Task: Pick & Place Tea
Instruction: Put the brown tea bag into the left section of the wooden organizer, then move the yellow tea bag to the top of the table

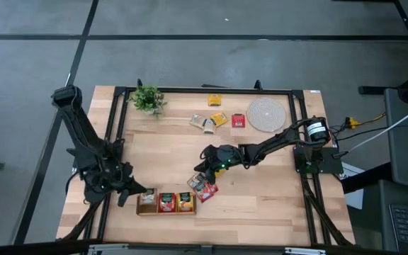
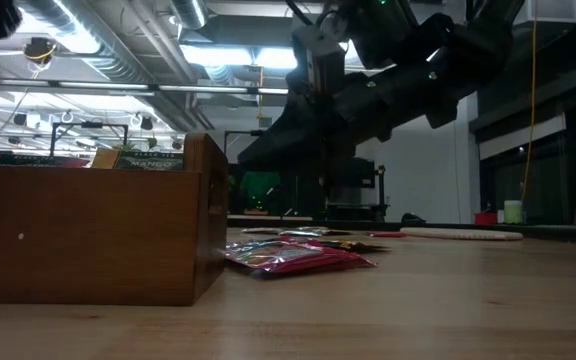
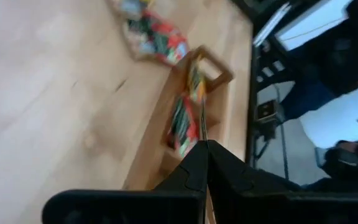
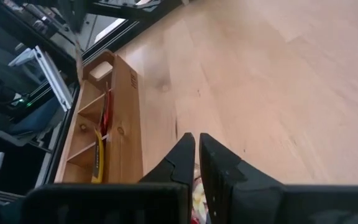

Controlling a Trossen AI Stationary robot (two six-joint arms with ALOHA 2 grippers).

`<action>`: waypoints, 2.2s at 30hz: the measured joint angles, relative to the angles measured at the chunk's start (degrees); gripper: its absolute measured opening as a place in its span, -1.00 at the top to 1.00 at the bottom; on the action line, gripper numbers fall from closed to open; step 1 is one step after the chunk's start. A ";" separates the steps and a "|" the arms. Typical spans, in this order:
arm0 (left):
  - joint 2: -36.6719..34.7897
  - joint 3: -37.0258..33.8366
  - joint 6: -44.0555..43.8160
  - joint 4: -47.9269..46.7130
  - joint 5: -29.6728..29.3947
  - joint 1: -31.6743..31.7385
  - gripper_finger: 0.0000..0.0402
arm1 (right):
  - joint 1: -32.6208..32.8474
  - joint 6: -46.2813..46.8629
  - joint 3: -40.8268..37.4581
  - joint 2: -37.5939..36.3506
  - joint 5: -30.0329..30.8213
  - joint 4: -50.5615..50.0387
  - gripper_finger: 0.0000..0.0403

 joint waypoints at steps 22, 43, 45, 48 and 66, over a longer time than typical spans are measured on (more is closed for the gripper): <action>12.23 0.00 -3.78 3.13 -1.25 0.00 0.92 | 1.17 -0.43 0.00 0.00 3.45 0.00 0.86; 3.06 0.00 18.85 2.63 -0.60 1.92 0.41 | -2.95 -1.94 -0.02 -0.02 -13.47 -1.90 0.86; 0.08 0.02 24.33 2.67 -2.62 3.69 0.42 | -3.92 -0.74 -0.02 -0.07 -15.09 -4.38 0.86; -4.24 0.02 31.12 2.71 -3.70 7.98 0.44 | -4.61 0.41 -0.07 -0.07 -15.87 -8.53 0.86; -7.52 0.02 45.56 2.69 18.02 44.87 0.49 | 0.10 9.23 0.02 -13.14 -4.59 -37.87 0.98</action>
